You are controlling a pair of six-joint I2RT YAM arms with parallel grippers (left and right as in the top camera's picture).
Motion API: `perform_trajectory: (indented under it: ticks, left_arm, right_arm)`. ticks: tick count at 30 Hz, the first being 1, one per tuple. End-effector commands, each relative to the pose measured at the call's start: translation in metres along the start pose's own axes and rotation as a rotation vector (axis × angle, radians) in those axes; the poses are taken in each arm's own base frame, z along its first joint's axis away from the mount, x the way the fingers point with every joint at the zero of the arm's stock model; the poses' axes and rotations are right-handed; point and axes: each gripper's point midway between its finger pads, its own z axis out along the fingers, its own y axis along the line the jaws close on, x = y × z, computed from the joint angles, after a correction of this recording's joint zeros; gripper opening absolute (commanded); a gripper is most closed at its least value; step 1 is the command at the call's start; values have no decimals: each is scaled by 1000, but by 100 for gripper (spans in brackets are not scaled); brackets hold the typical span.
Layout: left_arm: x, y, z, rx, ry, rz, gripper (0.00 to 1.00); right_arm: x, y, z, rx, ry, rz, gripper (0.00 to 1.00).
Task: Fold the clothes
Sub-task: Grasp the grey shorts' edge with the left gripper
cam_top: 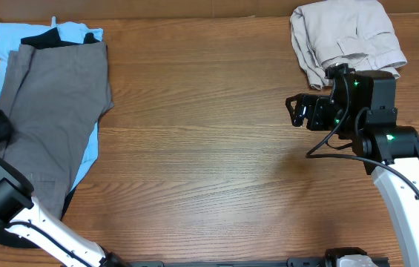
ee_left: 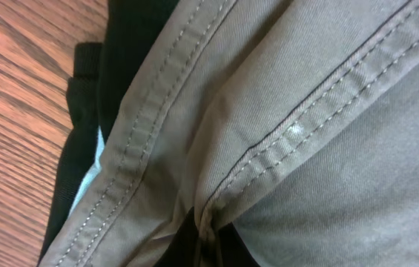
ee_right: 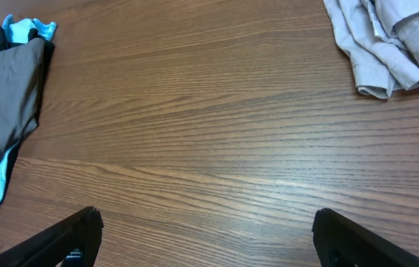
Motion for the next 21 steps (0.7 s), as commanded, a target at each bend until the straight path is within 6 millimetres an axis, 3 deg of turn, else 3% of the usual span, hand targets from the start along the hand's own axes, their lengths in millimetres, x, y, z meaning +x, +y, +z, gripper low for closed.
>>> perform_trajectory:
  ticks: [1, 7, 12, 17, 21]
  left_arm:
    - [-3, -6, -1, 37, -5, -31, 4]
    - [-18, -44, -53, 137, -68, -68, 4]
    - [-13, -99, -112, 254, -95, 2, 4]
    - [13, -175, -172, 373, -87, 133, 4]
    - [44, -244, -198, 444, -55, 280, 4]
  right_arm:
    - [-10, 2, -5, -6, -27, -8, 93]
    - [-13, 3, -5, -8, -37, -11, 93]
    - [-16, 3, -5, -10, -50, -16, 93]
    - [-17, 3, -5, -10, -53, -17, 93]
    - [-17, 3, -5, -11, -51, 0, 88]
